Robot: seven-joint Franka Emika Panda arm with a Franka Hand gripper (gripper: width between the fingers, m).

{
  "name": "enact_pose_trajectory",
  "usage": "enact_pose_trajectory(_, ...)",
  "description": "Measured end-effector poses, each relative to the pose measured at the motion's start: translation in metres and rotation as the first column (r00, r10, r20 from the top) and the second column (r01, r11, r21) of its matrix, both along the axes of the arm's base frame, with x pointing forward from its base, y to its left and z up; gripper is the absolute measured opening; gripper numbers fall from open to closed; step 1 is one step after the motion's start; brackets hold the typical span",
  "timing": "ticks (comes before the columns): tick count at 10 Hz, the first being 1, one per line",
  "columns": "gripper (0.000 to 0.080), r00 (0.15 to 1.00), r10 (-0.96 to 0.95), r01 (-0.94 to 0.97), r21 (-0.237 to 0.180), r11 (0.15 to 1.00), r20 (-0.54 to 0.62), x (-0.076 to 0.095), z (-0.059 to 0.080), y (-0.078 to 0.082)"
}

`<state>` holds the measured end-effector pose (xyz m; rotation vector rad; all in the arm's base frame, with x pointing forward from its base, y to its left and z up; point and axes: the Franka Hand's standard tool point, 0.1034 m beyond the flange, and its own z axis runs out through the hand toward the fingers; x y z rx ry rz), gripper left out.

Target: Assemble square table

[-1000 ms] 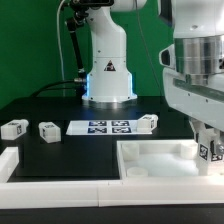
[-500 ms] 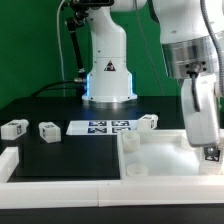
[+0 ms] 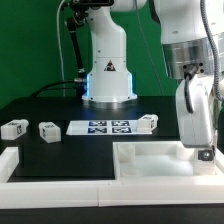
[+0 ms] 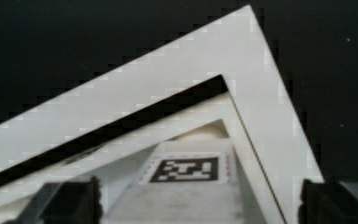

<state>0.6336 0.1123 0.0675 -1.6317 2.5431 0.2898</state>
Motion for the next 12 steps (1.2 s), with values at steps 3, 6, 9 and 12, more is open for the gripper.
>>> enact_pose_trajectory(3,0.0640,0.997,0.063,-0.063,0.015,0.998,0.043,-0.004,0.032,-0.004)
enact_pose_trajectory(6,0.0648,0.997,0.058,-0.059,0.022,0.998,0.051,-0.006,0.046,-0.008)
enact_pose_trajectory(9,0.0648,0.997,0.058,-0.060,0.022,0.998,0.050,-0.006,0.045,-0.008)
enact_pose_trajectory(12,0.0648,0.987,0.135,-0.137,0.013,0.990,0.090,-0.009,0.049,-0.013)
